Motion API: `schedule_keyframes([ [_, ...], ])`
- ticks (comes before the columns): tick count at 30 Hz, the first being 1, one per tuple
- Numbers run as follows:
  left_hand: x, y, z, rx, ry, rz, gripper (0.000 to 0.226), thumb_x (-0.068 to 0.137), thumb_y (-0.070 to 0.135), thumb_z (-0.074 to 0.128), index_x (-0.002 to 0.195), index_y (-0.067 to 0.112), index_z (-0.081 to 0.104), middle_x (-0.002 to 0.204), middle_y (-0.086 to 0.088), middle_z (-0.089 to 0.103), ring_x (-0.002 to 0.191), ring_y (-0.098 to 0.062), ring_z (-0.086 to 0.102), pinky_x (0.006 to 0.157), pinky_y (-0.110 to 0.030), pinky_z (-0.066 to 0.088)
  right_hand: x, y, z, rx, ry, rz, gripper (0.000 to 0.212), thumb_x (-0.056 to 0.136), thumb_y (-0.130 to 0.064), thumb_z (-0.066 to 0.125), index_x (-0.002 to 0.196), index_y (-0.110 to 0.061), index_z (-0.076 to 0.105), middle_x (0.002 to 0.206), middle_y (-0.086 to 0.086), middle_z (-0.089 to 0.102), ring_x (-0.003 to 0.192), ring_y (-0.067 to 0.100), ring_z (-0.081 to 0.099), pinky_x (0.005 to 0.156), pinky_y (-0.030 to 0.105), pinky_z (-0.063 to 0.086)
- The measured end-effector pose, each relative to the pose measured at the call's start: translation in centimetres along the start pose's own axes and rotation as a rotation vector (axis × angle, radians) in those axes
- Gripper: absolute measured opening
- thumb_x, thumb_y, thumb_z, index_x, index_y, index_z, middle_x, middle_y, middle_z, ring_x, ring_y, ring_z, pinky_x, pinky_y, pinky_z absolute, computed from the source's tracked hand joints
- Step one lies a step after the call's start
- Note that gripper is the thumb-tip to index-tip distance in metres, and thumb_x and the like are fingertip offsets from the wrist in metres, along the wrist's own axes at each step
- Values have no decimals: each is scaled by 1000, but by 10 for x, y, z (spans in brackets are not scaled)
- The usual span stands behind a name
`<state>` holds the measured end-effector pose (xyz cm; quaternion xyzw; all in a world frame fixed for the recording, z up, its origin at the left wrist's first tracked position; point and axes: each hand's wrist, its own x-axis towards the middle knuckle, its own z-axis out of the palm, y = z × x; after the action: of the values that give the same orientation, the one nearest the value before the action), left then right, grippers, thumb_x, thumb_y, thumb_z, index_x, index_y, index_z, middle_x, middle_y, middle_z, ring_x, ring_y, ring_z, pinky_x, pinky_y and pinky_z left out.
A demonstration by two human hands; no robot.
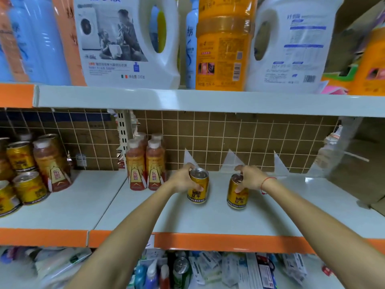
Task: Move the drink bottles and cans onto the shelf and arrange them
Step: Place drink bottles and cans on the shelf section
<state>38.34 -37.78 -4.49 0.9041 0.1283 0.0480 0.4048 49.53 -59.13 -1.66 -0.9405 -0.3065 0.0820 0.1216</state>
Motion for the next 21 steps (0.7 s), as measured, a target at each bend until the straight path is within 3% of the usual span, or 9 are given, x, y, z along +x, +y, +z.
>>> schedule_keyframes([
  [6,14,9,21,-20,3,-7,72,71,17,82,129,15,39,130,-8,52,117,-26,53,91,-34,50,13,13,3,-1,20,2,63,70,-30,81,121,-12,50,123,11,57,106,27,56,89,39,52],
  [21,51,11,63,-68,86,-29,74,65,14,85,126,15,43,128,-10,55,115,-27,54,95,-40,49,43,43,19,50,65,-101,58,74,-29,75,125,-14,51,123,10,58,107,26,56,89,37,50],
])
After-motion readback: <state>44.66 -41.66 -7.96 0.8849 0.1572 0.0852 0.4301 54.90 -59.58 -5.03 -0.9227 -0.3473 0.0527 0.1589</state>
